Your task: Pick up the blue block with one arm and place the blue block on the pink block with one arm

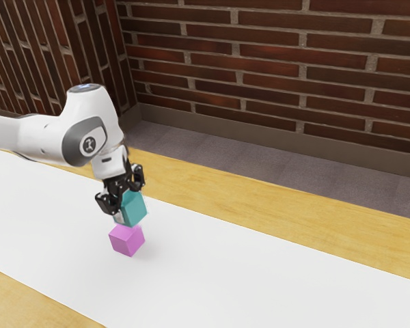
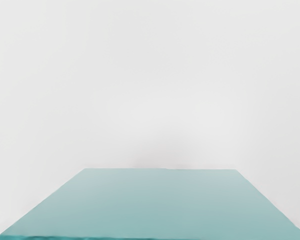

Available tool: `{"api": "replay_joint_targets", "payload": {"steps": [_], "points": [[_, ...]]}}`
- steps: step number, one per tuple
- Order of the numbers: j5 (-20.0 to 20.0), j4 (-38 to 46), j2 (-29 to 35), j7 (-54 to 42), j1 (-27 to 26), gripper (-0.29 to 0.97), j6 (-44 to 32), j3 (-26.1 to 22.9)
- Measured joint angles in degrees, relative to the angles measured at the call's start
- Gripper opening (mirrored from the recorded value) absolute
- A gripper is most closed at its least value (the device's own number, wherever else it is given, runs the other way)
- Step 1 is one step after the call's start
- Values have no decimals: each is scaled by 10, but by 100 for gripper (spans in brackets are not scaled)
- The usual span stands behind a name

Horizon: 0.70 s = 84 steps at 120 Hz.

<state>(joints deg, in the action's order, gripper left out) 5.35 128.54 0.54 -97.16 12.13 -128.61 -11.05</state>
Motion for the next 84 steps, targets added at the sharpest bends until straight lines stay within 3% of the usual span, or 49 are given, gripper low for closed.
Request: {"api": "replay_joint_targets", "payload": {"steps": [32, 46, 63, 84], "points": [[-2, 2, -18, -32, 77, 42, 6, 8], [-2, 2, -20, -42, 54, 41, 7, 56], [-2, 1, -25, -52, 43, 41, 7, 63], [-1, -13, -43, -62, -17, 41, 7, 64]]}}
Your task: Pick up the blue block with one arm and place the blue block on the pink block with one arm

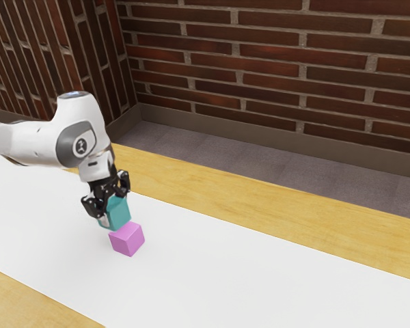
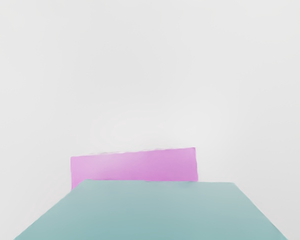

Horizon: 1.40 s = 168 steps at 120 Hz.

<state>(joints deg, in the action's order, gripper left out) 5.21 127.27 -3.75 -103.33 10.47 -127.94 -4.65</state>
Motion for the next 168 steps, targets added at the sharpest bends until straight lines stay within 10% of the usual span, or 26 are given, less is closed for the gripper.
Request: {"api": "replay_joint_targets", "payload": {"steps": [168], "points": [[5, -3, -15, -25, -16, 54, 1, -4]]}}
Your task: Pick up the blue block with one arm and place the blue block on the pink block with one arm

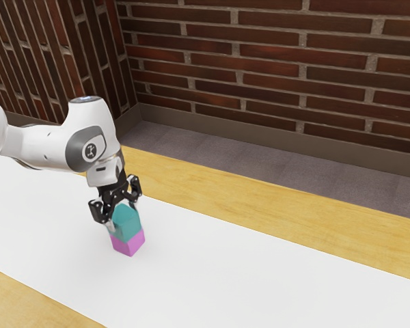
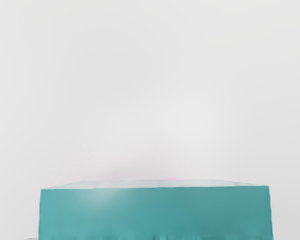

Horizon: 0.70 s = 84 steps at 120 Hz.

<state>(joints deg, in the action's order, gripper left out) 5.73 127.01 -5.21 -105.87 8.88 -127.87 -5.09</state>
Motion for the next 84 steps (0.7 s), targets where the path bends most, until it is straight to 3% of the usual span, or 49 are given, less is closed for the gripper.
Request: {"api": "replay_joint_targets", "payload": {"steps": [45, 84], "points": [[1, -1, 11, 0, 0, 65, 9, -1], [4, -18, 106, 8, 1, 67, 87, -4]]}}
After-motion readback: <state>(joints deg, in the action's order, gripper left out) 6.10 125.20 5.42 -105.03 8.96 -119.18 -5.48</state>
